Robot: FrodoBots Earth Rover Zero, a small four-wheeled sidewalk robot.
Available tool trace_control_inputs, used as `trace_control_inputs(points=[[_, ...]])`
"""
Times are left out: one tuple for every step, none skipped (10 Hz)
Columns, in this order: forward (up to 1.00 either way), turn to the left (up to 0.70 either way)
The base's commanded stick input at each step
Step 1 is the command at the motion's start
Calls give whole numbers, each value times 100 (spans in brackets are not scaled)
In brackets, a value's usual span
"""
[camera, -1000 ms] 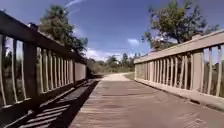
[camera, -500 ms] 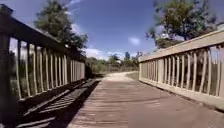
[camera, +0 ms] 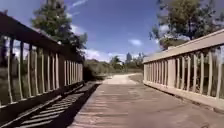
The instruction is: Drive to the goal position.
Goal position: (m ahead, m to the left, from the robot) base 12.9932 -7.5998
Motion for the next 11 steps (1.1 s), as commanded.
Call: trace_control_inputs(points=[[85,0],[85,0],[85,0],[85,0],[85,0],[85,0],[85,0],[85,0],[86,0],[100,-6],[100,-27]])
